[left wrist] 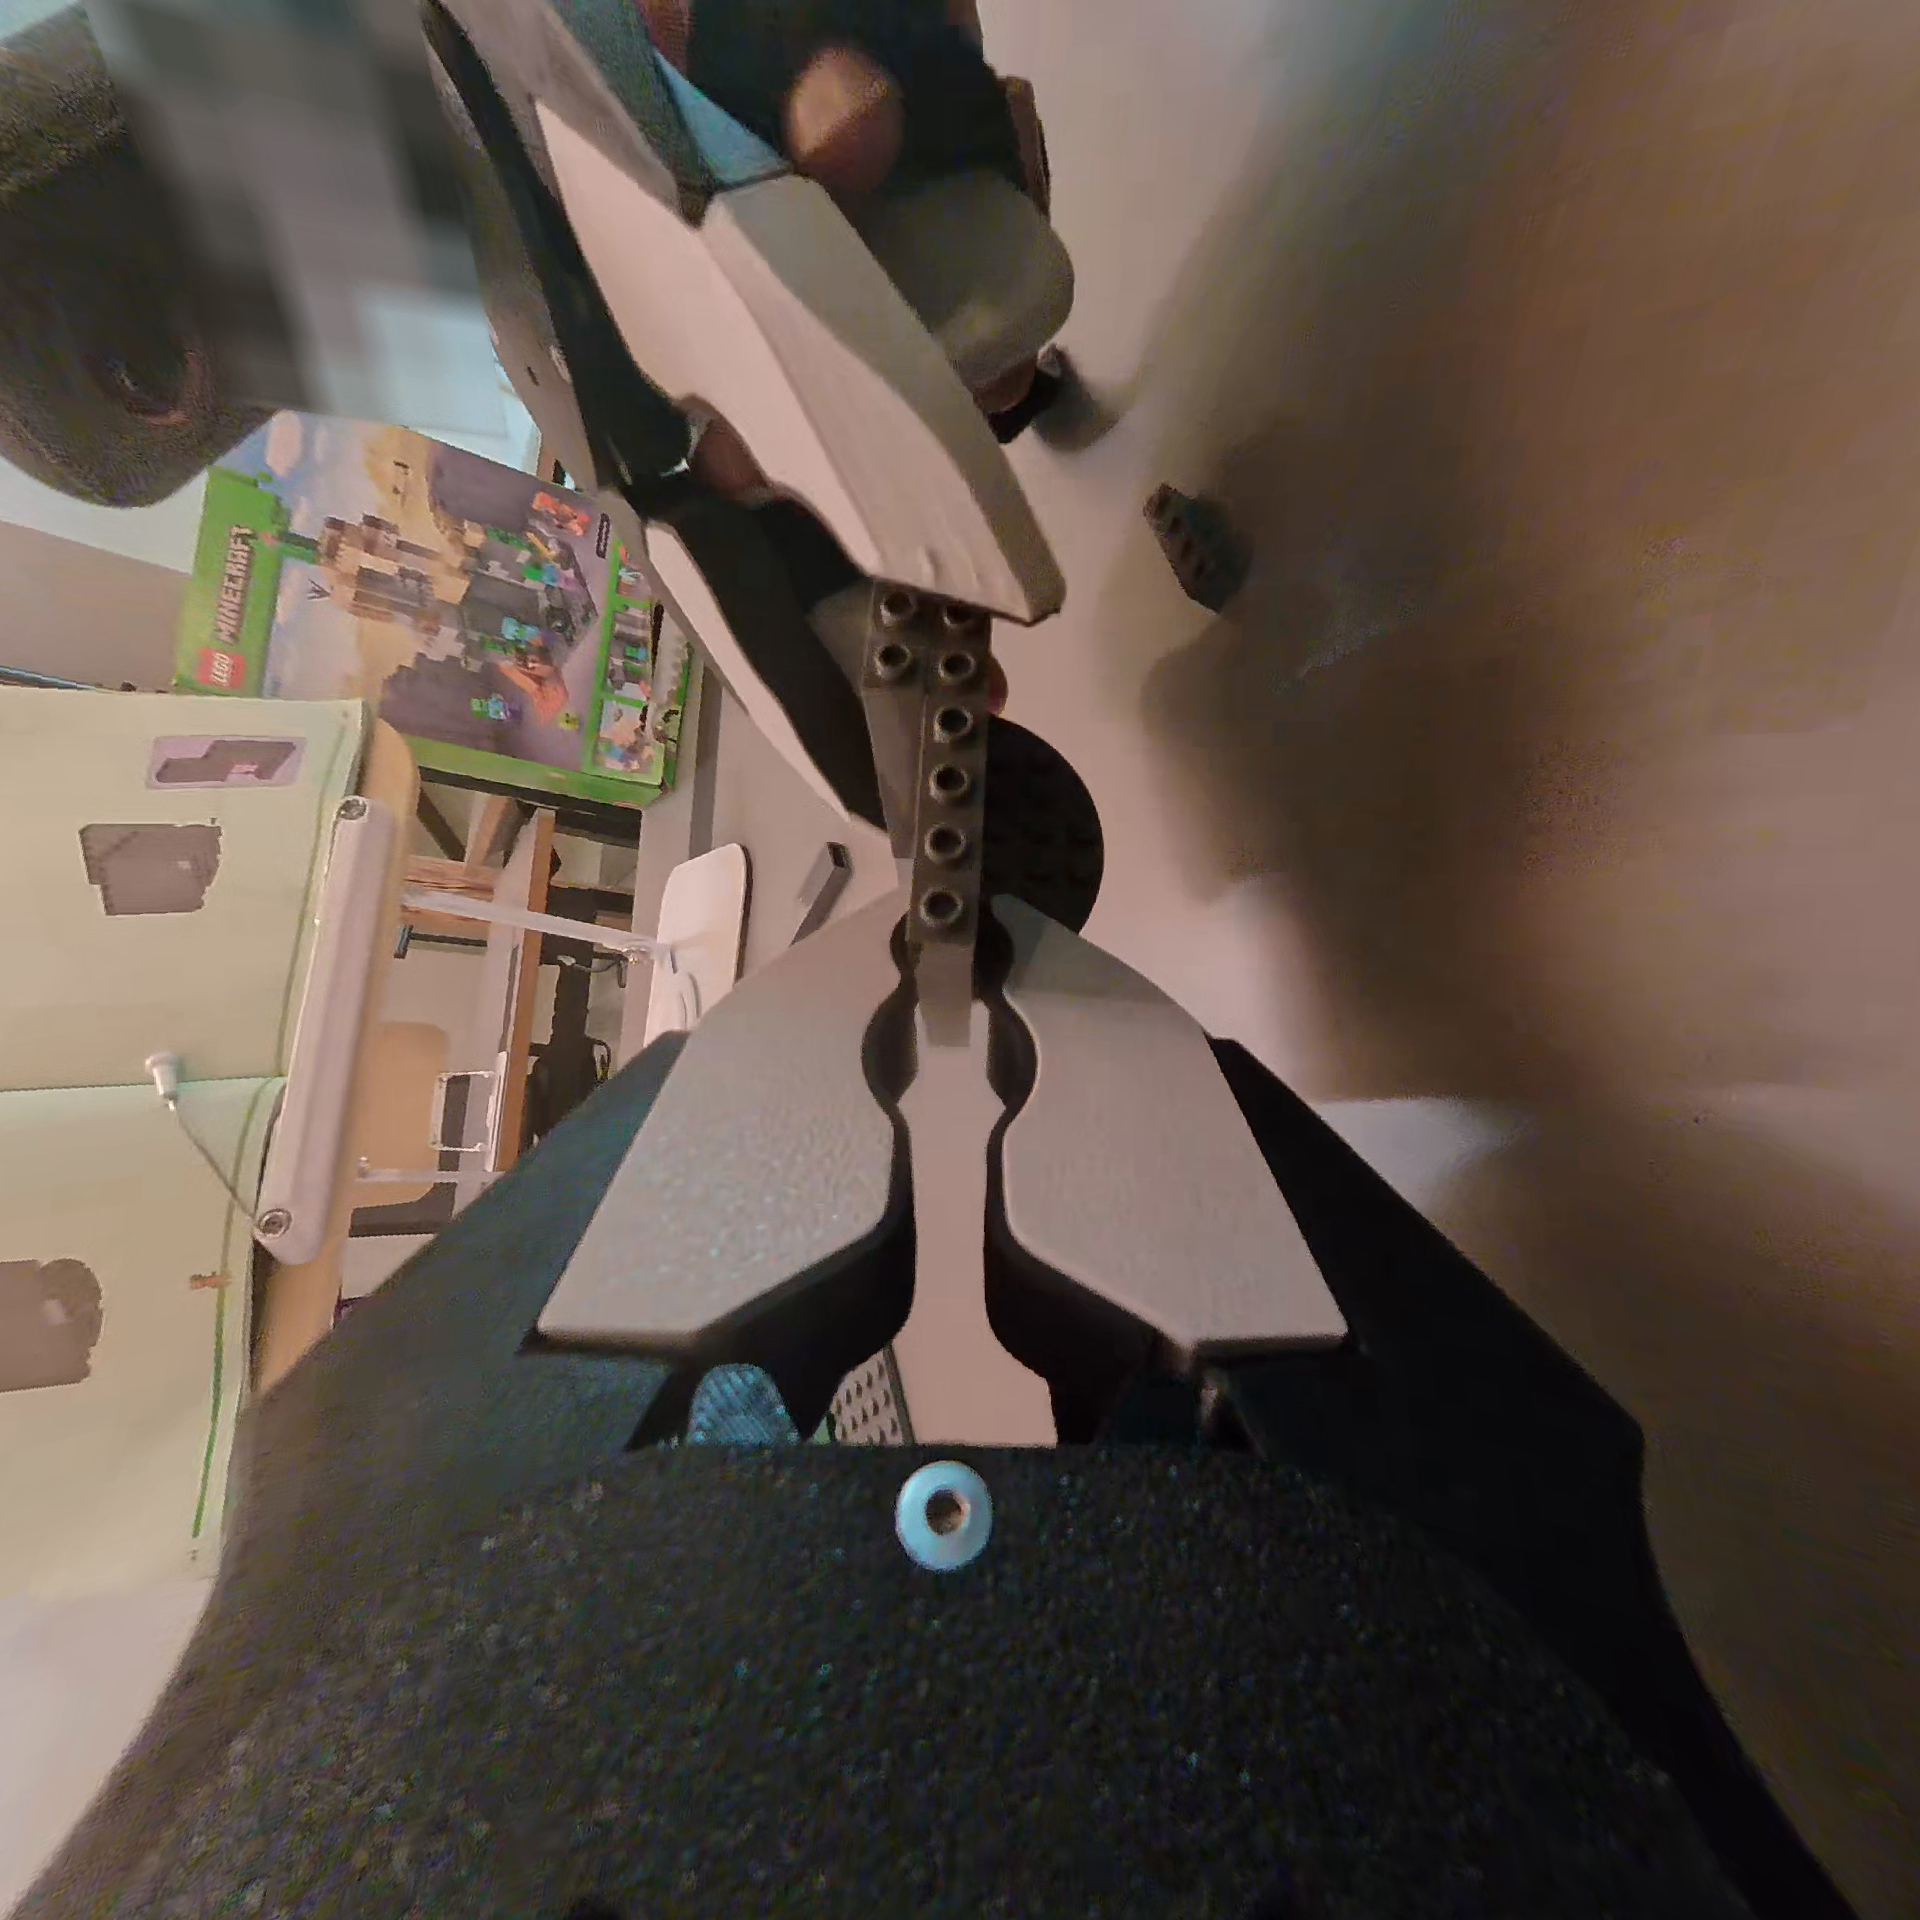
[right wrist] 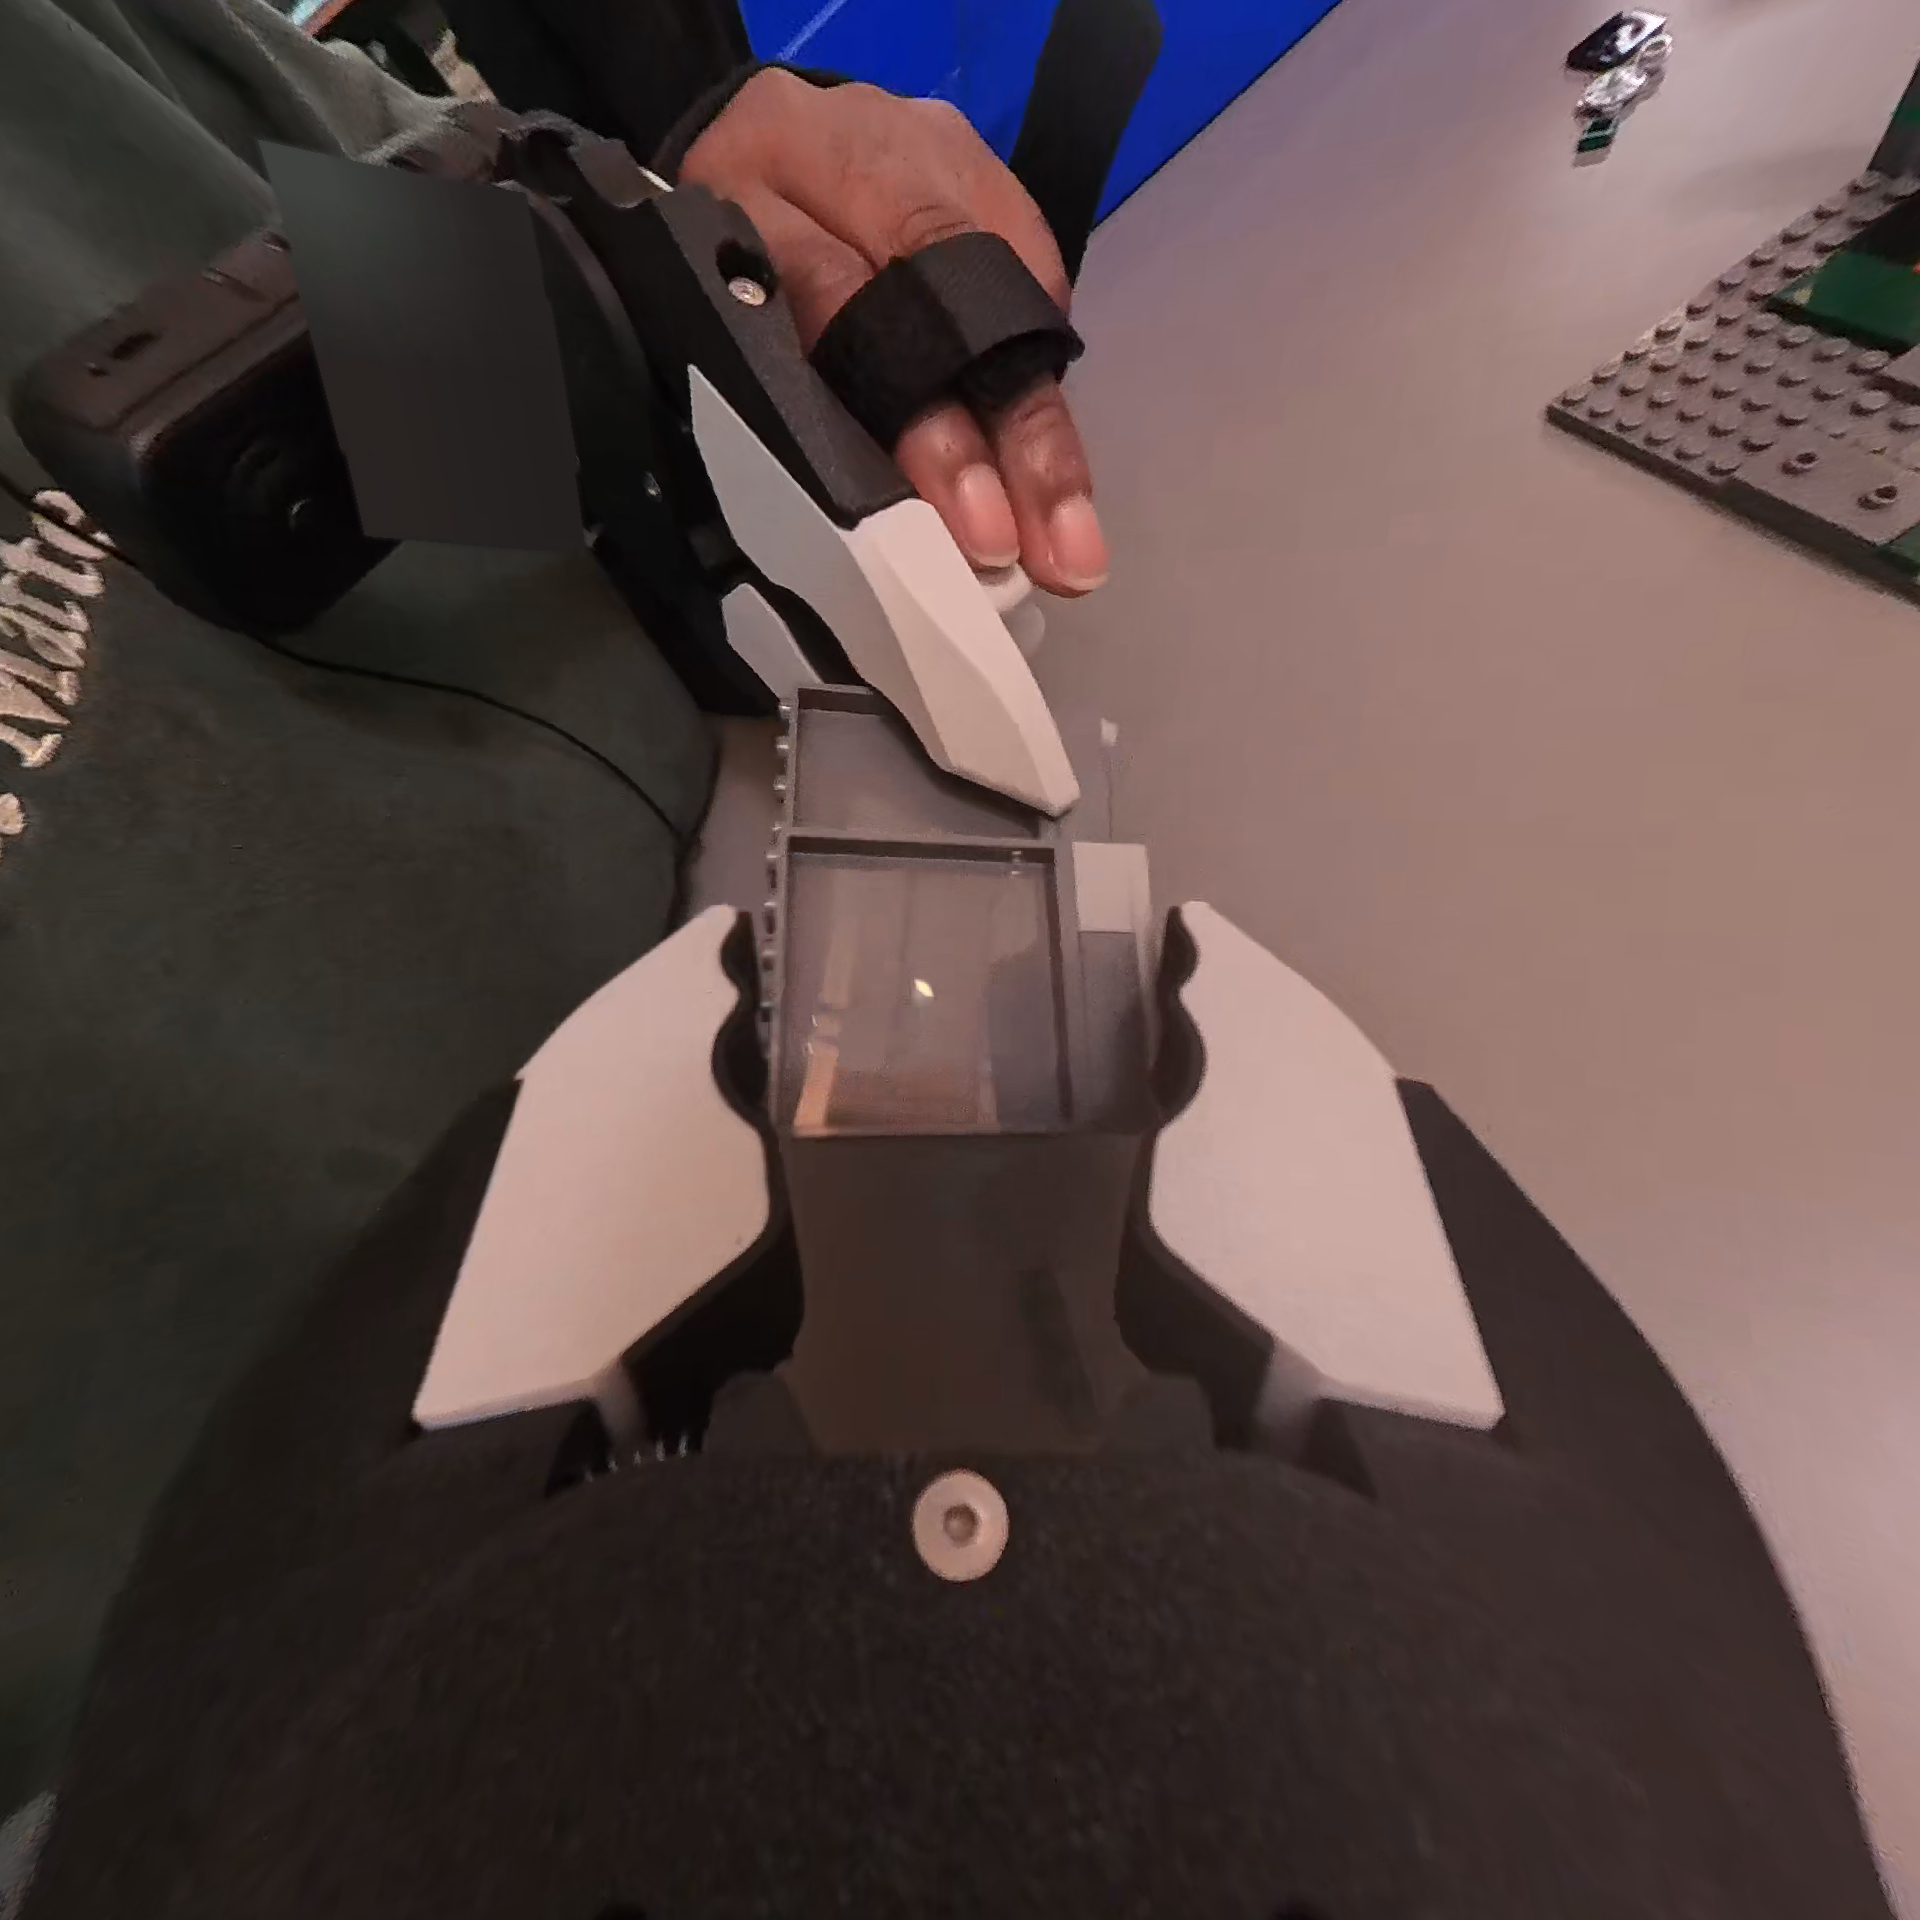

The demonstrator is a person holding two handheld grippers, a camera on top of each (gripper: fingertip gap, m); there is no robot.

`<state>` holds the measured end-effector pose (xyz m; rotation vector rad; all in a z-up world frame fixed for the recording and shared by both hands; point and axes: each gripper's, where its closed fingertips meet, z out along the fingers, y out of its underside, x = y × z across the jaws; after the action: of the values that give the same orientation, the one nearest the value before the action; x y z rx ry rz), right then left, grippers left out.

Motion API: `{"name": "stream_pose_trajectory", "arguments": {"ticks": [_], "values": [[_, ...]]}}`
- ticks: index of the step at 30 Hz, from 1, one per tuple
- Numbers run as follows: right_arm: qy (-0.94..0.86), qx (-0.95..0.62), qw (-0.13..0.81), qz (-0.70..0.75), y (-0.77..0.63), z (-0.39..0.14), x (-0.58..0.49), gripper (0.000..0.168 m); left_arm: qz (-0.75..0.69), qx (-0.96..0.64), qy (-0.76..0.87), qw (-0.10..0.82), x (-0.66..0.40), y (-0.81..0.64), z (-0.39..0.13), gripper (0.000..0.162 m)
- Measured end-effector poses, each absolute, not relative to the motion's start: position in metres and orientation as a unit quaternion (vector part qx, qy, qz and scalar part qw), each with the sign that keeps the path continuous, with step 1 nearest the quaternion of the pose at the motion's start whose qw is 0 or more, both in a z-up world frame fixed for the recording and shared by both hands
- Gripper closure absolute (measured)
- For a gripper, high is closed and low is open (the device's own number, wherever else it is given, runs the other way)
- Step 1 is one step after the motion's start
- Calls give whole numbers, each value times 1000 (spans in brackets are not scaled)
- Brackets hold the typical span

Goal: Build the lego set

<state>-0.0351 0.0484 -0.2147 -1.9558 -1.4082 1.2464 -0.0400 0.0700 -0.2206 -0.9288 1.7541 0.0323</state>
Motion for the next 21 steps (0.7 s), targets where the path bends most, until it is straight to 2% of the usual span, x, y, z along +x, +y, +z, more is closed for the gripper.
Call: {"name": "stream_pose_trajectory", "arguments": {"ticks": [9, 12, 14, 16, 17, 19, 21], "values": [[-514, -707, 200, 443, 46, -221, -35, 97, 13, -397, 746, 534, -40, 68, -226, 154], [-496, -715, 194, 453, 49, -220, -34, 97, -29, -426, 746, 512, -39, 67, -231, 154], [-481, -718, 234, 446, 63, -211, -23, 89, -94, -493, 730, 463, -42, 68, -240, 154], [-482, -725, 278, 406, 76, -205, -1, 96, -132, -558, 705, 418, -48, 75, -249, 154], [-492, -727, 288, 382, 76, -205, 9, 105, -152, -589, 688, 396, -51, 77, -253, 154], [-531, -732, 285, 319, 66, -220, 26, 122, -203, -639, 649, 359, -51, 80, -257, 154], [-581, -729, 253, 258, 49, -244, 33, 132, -237, -675, 614, 334, -49, 83, -259, 154]]}}
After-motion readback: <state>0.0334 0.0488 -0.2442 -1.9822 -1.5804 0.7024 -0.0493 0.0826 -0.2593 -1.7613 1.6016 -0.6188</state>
